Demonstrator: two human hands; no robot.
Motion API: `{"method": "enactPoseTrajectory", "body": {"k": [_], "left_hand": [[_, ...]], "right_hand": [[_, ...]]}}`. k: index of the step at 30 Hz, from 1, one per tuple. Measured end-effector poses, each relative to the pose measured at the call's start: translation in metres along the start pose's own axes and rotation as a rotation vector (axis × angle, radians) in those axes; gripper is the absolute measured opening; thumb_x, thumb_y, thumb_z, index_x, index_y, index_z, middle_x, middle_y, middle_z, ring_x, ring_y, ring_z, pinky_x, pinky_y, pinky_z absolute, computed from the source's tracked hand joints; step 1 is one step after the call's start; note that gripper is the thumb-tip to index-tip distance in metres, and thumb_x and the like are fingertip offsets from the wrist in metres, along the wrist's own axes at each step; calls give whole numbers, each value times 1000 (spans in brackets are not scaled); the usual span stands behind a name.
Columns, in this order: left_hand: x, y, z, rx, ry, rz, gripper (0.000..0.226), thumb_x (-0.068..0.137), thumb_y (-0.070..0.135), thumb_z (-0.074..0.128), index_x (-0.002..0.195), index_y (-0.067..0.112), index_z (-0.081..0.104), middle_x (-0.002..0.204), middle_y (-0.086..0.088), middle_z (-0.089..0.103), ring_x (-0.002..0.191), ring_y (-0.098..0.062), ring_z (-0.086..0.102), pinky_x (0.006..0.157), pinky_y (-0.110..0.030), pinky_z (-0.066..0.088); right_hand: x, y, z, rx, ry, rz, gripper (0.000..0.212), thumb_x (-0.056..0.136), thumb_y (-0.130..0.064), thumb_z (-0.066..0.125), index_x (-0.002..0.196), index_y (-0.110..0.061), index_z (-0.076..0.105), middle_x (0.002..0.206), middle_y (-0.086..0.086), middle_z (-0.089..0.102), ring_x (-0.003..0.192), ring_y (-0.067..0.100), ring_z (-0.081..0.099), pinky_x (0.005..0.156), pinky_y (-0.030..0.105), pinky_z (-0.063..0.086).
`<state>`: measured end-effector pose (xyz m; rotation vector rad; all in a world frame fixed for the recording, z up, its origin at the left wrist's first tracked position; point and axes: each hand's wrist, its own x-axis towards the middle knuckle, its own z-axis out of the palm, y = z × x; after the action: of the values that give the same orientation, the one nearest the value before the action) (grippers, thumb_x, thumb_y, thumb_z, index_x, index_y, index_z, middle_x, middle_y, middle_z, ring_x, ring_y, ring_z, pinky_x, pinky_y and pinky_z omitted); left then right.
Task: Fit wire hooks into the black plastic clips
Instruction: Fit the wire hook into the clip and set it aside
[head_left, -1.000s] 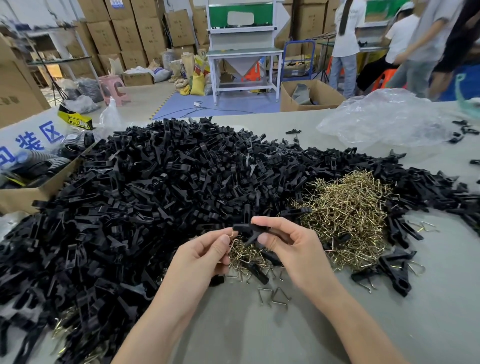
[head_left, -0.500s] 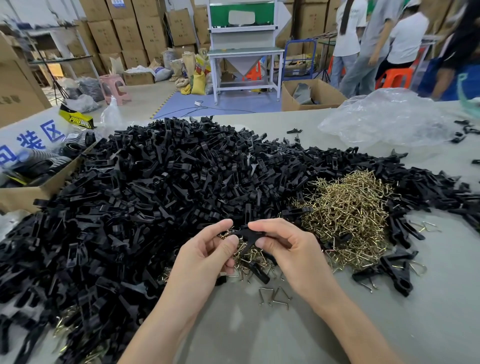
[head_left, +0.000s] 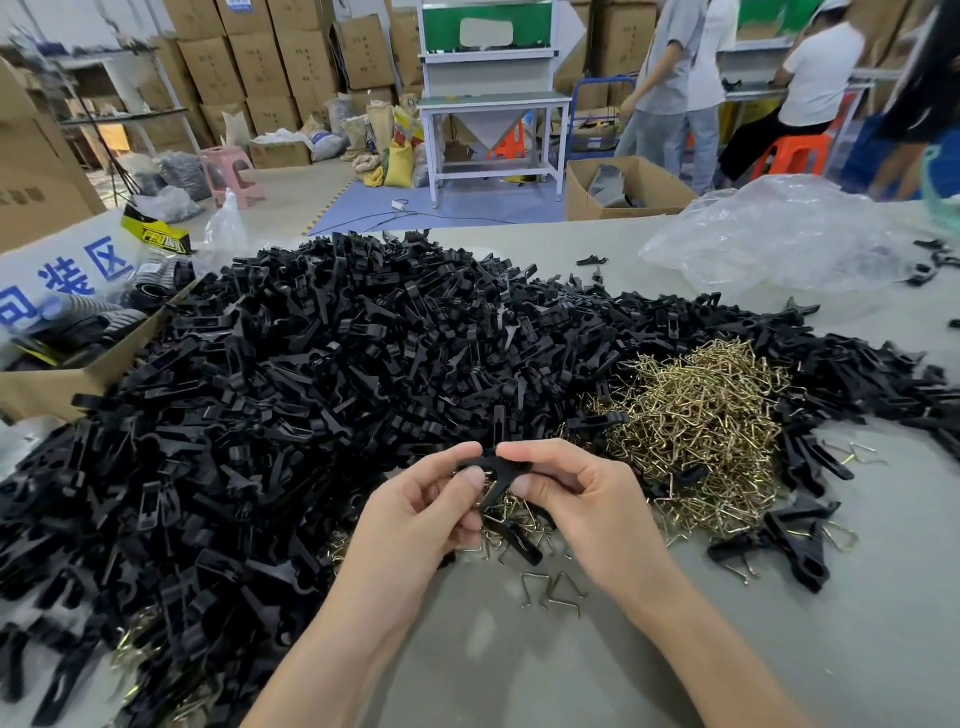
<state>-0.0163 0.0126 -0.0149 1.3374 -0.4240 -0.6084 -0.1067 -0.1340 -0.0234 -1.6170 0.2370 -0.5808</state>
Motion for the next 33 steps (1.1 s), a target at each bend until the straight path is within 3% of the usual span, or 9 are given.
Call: {"method": "enactPoseTrajectory", "body": {"k": [3,6,10,15,19,25,28,31,33], "left_hand": [[-3,3,7,-234,-65,-53,30,78,24,70,106,16,78,74,1,65,59,-7,57,59,-19,53],[-6,2,12,-391,-100,-114,34,77,25,70,107,10,78,88,-5,70,67,-10,64,64,-24,58],[-11,4,12,-471,-183,-209,41,80,32,70,118,15,73,96,-11,69,76,-17,68,66,-29,60],[-11,4,16,-366,-229,-157,43,83,40,66,120,20,69,86,-11,64,69,-19,64,62,-33,59],[-14,4,15,-455,-326,-211,42,93,45,54,129,29,65,79,-5,63,66,-14,62,61,-28,56],[-13,5,8,-697,-305,-348,40,87,43,67,122,25,72,87,-6,64,63,-7,60,54,-19,55],[-11,4,8,-842,-292,-379,38,76,31,75,111,18,77,82,-8,60,57,-9,56,50,-19,53],[-11,3,8,-855,-320,-349,38,70,27,88,105,16,77,79,-8,58,56,-10,53,50,-21,51],[-11,3,7,-812,-344,-318,39,67,25,92,102,16,77,79,-8,58,56,-9,52,52,-21,51]], "right_hand": [[0,-2,0,36,-24,-9,37,91,4,67,106,-28,77,100,-6,79,102,11,72,95,23,53],[-1,-2,2,121,-31,-23,34,91,7,65,107,-20,77,107,-4,78,108,14,71,96,24,53],[-2,0,4,84,-5,-35,31,91,6,65,104,-19,77,107,-4,78,104,16,73,93,25,55],[-1,-1,3,85,26,-2,37,89,5,68,92,-30,78,103,-6,78,101,11,73,90,20,54],[-2,-3,3,132,-12,27,41,89,8,66,89,-31,80,101,-4,79,100,11,74,86,17,53],[-4,-4,4,92,-45,13,37,93,5,63,93,-28,81,95,-1,78,95,16,74,88,24,55],[-2,-4,3,140,-54,27,34,91,9,63,93,-21,80,91,2,78,88,15,73,85,24,55],[-1,-4,1,260,-65,66,18,86,3,68,93,-12,76,96,10,78,90,16,73,84,23,56],[-1,-4,-1,294,-71,87,14,82,-1,70,92,-10,74,89,6,79,83,11,73,80,20,55]]}}
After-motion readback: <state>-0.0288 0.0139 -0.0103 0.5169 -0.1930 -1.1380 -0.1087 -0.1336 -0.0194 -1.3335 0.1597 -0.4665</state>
